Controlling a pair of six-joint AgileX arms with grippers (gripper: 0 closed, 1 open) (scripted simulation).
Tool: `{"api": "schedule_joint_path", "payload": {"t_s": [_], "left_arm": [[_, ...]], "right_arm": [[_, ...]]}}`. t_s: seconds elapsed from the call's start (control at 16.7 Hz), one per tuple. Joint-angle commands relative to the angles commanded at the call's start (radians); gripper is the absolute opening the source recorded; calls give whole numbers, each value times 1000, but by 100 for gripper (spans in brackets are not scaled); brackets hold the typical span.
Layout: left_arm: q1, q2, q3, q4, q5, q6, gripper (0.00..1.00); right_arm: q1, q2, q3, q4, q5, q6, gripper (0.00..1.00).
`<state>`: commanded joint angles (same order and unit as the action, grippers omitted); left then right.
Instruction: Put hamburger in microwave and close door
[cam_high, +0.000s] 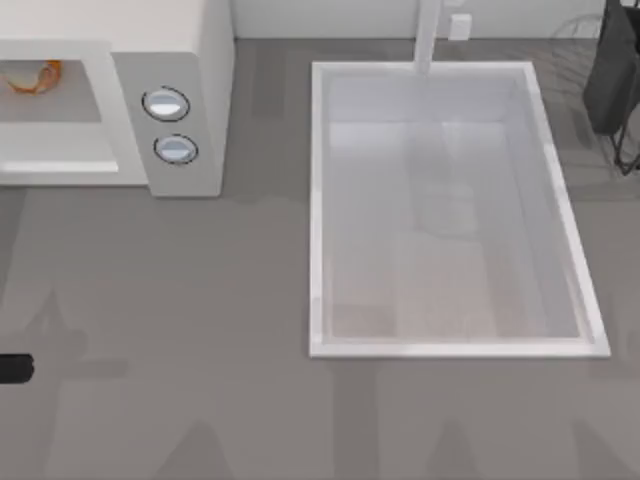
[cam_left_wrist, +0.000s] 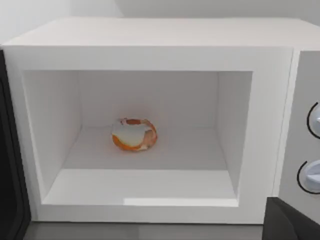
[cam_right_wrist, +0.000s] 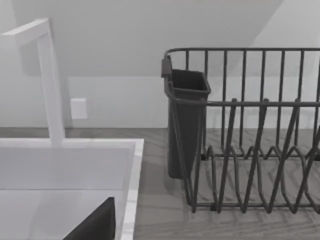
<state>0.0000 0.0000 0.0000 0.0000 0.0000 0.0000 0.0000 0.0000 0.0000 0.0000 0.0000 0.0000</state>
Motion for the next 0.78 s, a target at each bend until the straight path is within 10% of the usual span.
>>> {"api": "schedule_joint_path", "payload": {"t_s": [0.78], "left_arm": [[-107,63,44,37,-108,1,0]], "right_arm": [[0,0,0,0,0,0,100]]}}
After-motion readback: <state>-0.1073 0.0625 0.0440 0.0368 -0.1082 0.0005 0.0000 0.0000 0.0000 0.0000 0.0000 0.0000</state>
